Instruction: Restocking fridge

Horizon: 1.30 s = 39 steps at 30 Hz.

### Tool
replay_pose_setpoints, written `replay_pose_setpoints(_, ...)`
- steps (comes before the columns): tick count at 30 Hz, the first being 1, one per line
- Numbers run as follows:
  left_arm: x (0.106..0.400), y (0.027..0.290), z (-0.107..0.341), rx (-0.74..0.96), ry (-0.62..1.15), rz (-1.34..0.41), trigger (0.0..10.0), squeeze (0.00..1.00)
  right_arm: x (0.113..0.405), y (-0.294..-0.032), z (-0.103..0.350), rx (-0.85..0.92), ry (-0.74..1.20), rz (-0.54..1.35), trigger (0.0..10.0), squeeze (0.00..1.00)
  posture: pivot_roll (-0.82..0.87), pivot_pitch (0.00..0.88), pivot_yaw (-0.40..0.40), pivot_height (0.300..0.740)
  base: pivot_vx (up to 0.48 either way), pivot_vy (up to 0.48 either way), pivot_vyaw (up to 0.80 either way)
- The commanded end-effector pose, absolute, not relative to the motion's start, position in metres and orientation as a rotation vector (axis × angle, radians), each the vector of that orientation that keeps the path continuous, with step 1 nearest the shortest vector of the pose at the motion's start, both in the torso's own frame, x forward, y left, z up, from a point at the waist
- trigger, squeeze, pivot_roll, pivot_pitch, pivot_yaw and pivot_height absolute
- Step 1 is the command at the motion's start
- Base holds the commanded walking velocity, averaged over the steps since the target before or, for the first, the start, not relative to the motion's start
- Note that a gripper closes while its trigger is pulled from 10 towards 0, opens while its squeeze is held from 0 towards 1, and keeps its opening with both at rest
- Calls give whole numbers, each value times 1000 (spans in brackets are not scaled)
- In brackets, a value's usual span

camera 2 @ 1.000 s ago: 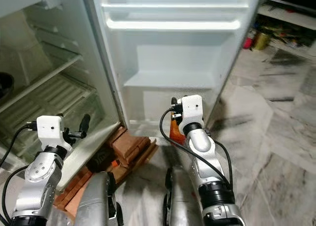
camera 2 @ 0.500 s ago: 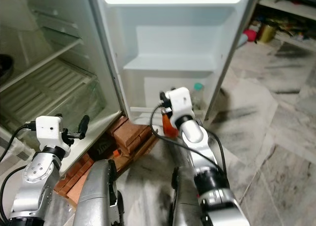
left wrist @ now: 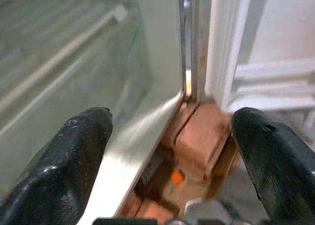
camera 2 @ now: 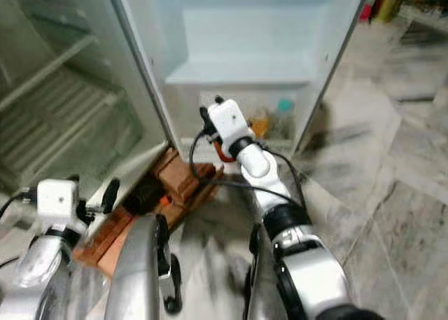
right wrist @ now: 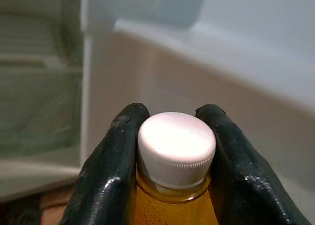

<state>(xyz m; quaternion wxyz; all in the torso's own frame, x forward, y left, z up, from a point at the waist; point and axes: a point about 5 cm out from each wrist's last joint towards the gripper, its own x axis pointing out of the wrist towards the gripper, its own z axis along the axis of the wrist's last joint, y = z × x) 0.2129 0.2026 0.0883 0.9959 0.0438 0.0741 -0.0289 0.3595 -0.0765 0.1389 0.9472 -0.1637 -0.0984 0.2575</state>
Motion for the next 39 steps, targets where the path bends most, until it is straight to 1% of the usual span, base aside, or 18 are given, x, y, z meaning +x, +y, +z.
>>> replay_pose_setpoints(1, 206, 206, 90, 95, 171, -57, 10000, 0, 362, -70, 149, -361, -255, 560, 10000, 0, 185, 317, 69, 585, 0, 0, 0)
replay_pose_setpoints(6, 194, 211, 98, 105, 186, -49, 10000, 0, 366, -65, 165, -472, -365, 567, 10000, 0, 212, 376, 72, 585, 0, 0, 0)
replay_pose_setpoints(11, 187, 211, 102, 105, 193, -44, 10000, 0, 368, -62, 175, -515, -429, 564, 10000, 0, 222, 398, 73, 585, 0, 0, 0)
replay_pose_setpoints(12, 182, 210, 104, 103, 206, -46, 10000, 0, 370, -58, 189, -540, -496, 558, 10000, 0, 232, 417, 75, 585, 0, 0, 0)
replay_pose_setpoints(13, 182, 210, 104, 103, 206, -46, 10000, 0, 370, -58, 189, -540, -496, 558, 10000, 0, 232, 417, 75, 585, 0, 0, 0)
replay_pose_setpoints(14, 177, 209, 106, 101, 220, -49, 10000, 0, 372, -55, 202, -551, -558, 543, 10000, 0, 234, 425, 76, 585, 0, 0, 0)
replay_pose_setpoints(17, 170, 209, 107, 100, 240, -47, 10000, 0, 375, -55, 220, -553, -635, 499, 10000, 0, 241, 440, 79, 585, 0, 0, 0)
replay_pose_setpoints(19, 169, 209, 107, 100, 247, -46, 10000, 0, 376, -55, 223, -567, -653, 482, 10000, 0, 241, 442, 79, 585, 0, 0, 0)
replay_pose_setpoints(24, 165, 209, 107, 93, 265, -41, 10000, 0, 376, -62, 219, -678, -674, 464, 10000, 0, 254, 459, 82, 585, 0, 0, 0)
replay_pose_setpoints(26, 163, 208, 108, 92, 270, -40, 10000, 0, 376, -63, 216, -697, -670, 468, 10000, 0, 253, 460, 82, 585, 0, 0, 0)
replay_pose_setpoints(28, 160, 209, 107, 93, 286, -41, 10000, 0, 379, -67, 204, -683, -590, 449, 10000, 0, 249, 465, 81, 585, 0, 0, 0)
replay_pose_setpoints(29, 160, 209, 107, 93, 286, -41, 10000, 0, 379, -67, 204, -683, -590, 449, 10000, 0, 249, 465, 81, 585, 0, 0, 0)
replay_pose_setpoints(32, 160, 207, 107, 92, 293, -45, 10000, 0, 379, -75, 179, -681, -452, 433, 10000, 0, 260, 473, 81, 585, 0, 0, 0)
replay_pose_setpoints(39, 158, 207, 107, 96, 306, -45, 10000, 0, 383, -87, 163, -602, -309, 351, 10000, 0, 266, 477, 85, 585, 0, 0, 0)
